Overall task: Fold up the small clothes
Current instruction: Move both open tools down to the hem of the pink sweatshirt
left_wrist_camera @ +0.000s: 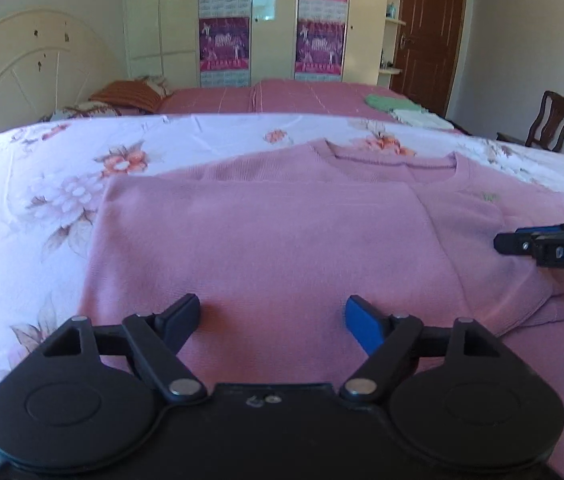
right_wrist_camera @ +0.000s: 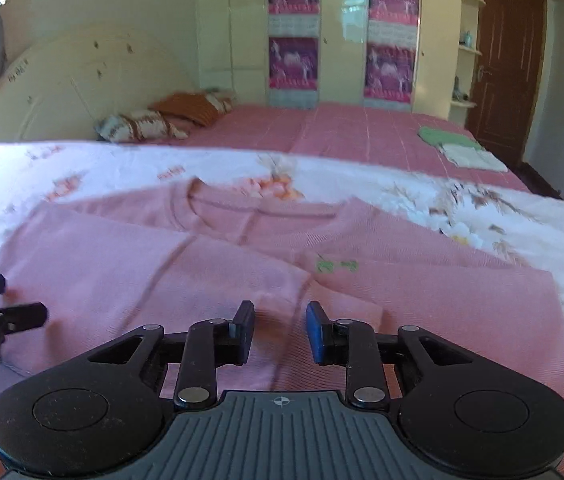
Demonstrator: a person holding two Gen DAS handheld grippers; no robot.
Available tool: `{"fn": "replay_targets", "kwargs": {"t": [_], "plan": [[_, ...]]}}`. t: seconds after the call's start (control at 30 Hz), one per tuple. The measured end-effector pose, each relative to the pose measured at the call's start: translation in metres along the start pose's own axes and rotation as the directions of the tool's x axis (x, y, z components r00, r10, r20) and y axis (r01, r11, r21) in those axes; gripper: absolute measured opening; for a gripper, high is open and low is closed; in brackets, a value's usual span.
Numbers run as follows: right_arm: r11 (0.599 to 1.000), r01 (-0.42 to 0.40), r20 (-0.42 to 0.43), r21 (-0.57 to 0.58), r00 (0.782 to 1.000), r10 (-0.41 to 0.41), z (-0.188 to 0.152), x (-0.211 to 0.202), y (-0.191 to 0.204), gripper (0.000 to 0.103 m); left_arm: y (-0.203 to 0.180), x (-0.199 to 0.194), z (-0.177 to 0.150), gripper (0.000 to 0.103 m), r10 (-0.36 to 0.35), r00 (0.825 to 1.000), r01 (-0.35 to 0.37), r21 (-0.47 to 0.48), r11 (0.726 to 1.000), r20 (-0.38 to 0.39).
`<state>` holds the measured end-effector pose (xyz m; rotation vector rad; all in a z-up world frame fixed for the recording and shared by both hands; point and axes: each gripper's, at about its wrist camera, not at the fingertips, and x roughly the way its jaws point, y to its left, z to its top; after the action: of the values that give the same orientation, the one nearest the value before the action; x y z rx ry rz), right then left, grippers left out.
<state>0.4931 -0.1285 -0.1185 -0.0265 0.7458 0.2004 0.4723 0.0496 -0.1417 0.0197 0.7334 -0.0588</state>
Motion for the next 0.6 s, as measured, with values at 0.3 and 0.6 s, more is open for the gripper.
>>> {"fn": "replay_targets", "kwargs": {"t": [0.3, 0.6], "plan": [[0.992, -0.118, 0.010, 0.050, 0.993, 0.118, -0.030, -0.027, -0.031, 0.030, 0.005, -0.025, -0.028, 0.084, 0.052, 0.998, -0.051, -0.029, 0.998, 0.024], [0.991, -0.131, 0.070, 0.011, 0.989, 0.130, -0.045, -0.028, -0.030, 0.030, -0.003, -0.018, -0.023, 0.093, 0.112, 0.994, -0.112, -0.054, 0.992, 0.012]]}}
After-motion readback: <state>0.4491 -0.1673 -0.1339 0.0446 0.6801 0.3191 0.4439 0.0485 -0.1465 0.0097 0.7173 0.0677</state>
